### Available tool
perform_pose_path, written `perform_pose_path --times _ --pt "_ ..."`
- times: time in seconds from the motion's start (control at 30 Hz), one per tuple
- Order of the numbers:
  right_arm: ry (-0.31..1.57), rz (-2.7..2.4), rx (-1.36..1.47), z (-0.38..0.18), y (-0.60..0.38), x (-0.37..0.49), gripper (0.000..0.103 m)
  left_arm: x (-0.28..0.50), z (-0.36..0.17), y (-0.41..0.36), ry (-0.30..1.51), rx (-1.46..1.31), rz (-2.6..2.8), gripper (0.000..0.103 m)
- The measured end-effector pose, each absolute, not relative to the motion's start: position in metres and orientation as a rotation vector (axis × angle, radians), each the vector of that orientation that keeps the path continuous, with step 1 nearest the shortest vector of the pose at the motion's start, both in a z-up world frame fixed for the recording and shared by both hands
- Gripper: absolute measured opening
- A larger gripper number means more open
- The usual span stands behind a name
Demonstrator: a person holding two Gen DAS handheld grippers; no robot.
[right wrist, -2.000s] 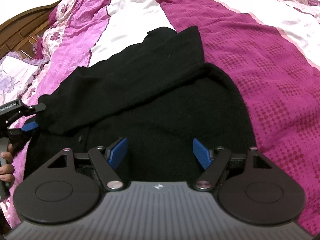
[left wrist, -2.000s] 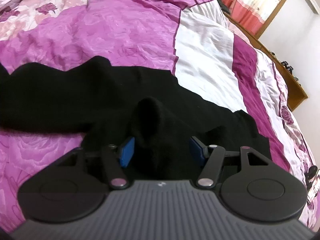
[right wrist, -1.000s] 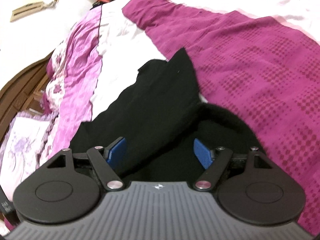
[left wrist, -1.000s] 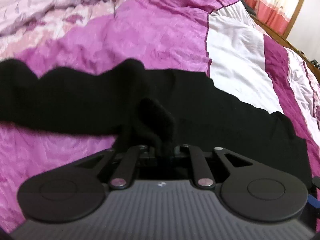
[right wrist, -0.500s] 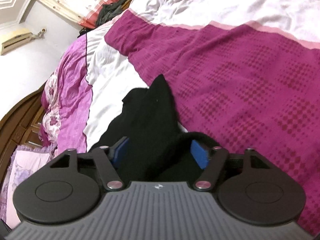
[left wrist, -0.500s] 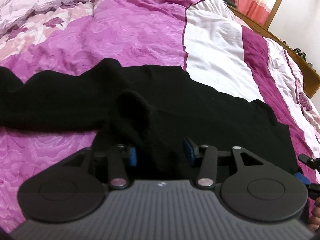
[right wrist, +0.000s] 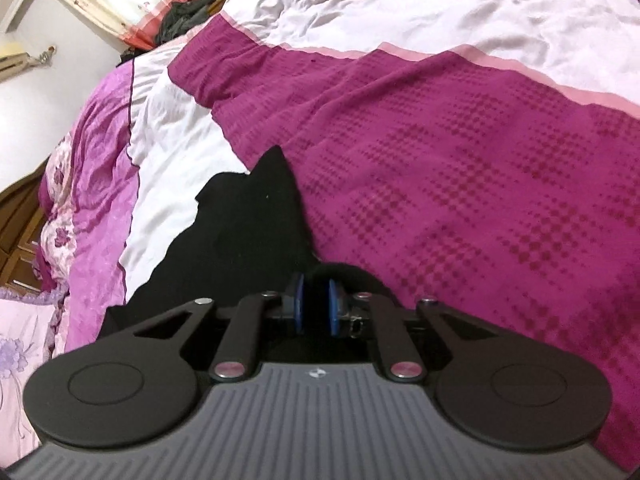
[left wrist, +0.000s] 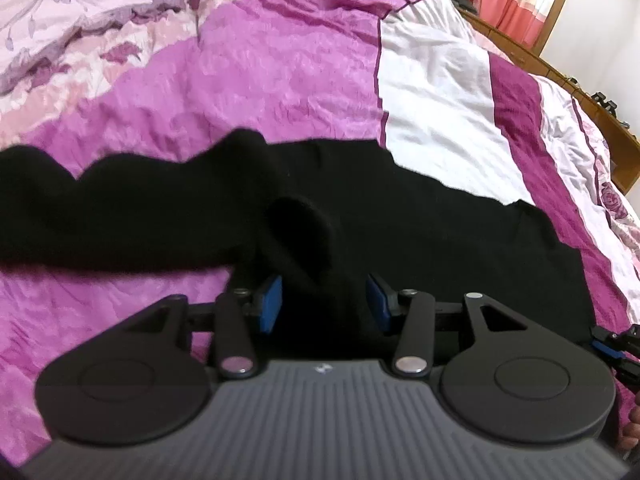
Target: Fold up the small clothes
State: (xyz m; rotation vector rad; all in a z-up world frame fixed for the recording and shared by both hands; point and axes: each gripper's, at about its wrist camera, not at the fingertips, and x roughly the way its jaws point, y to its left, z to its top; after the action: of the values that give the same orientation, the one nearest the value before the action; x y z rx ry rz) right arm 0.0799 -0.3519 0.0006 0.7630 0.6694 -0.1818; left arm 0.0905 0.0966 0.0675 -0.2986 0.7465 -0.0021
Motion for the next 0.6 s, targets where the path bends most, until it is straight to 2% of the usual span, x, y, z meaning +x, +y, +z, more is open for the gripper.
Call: perform_pose_path --times 0.1,0.17,0.23,0.3,0.6 --pt "0.678 -0.142 0.721 0.015 -0.348 0.075 0.021 0.091 0.078 0.095 0.724 -0.285 -0.003 0.048" --pt "0.648 -0.094 0.670 0.028 -0.347 0.071 0.030 0.092 0.084 0.093 0.711 -0.291 -0.010 0.048" --pt "0.616 -0.067 0.622 0.038 -0.350 0.074 0.050 0.094 0.089 0.089 0.695 -0.299 -0.023 0.048" --pt "0.594 -0.050 0.593 0.043 -0.355 0.084 0.057 0.096 0.093 0.084 0.685 -0.298 -0.033 0.048" --pt "0.628 0.006 0.658 0.015 -0.388 0.168 0.057 0.130 0.075 0.065 0.722 -0.254 -0.069 0.048"
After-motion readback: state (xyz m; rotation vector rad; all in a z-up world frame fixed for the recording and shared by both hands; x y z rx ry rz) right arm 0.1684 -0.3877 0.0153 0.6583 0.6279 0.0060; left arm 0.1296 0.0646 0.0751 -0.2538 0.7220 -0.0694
